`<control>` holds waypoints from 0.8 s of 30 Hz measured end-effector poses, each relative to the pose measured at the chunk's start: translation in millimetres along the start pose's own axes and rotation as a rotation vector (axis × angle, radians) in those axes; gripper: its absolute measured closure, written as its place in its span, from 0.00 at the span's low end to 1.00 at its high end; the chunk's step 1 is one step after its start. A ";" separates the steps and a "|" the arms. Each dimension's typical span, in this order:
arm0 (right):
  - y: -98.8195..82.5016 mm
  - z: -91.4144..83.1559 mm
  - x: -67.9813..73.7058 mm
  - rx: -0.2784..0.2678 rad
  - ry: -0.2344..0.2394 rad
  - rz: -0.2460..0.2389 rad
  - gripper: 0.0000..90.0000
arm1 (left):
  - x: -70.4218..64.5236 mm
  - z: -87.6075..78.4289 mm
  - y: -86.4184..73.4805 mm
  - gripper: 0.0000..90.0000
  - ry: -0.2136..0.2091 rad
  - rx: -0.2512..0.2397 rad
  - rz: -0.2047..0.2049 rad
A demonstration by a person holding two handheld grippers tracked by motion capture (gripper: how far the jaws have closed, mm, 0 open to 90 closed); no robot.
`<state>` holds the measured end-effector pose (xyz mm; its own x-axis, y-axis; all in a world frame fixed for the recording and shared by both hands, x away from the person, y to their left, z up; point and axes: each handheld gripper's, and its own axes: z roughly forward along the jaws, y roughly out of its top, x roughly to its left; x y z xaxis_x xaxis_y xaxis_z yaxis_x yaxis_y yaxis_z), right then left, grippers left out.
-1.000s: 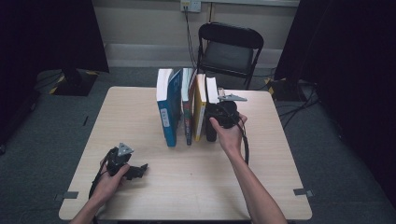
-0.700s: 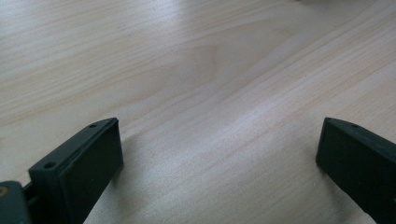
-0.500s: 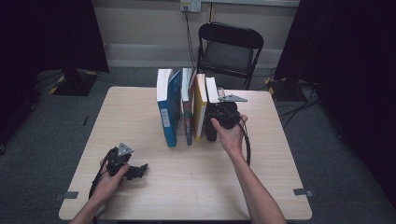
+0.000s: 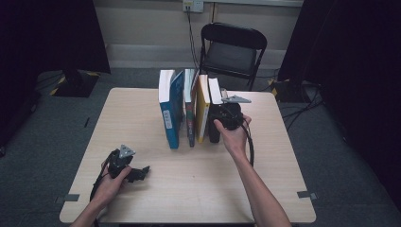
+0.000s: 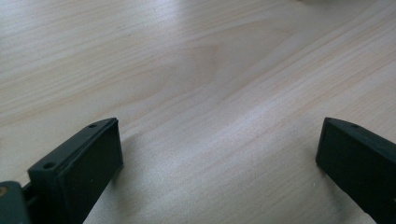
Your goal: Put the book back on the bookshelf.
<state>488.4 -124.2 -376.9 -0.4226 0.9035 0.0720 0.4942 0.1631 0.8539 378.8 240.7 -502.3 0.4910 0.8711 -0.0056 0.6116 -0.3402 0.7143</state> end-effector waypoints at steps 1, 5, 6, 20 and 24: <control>-0.2 -0.1 -0.6 -0.001 0.007 0.003 0.45 | 0.1 0.0 0.0 0.00 -0.001 0.000 0.001; -4.0 -3.0 -3.3 -0.009 0.045 -0.003 0.40 | 0.1 0.0 0.0 0.00 -0.001 0.000 0.002; -7.0 -3.6 -3.6 -0.007 0.049 -0.011 0.40 | 0.1 0.0 0.0 0.00 -0.001 0.001 0.001; -28.6 6.4 -2.0 0.043 0.006 0.027 0.51 | 0.2 0.1 0.1 0.00 -0.003 0.001 0.002; -29.8 5.9 1.4 0.038 -0.015 0.057 0.52 | 0.2 0.1 0.1 0.00 -0.003 0.001 0.002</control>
<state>477.6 -125.4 -405.3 -0.3816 0.9176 0.1117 0.5458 0.1262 0.8284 379.0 240.8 -502.3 0.4938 0.8696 -0.0065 0.6113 -0.3418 0.7138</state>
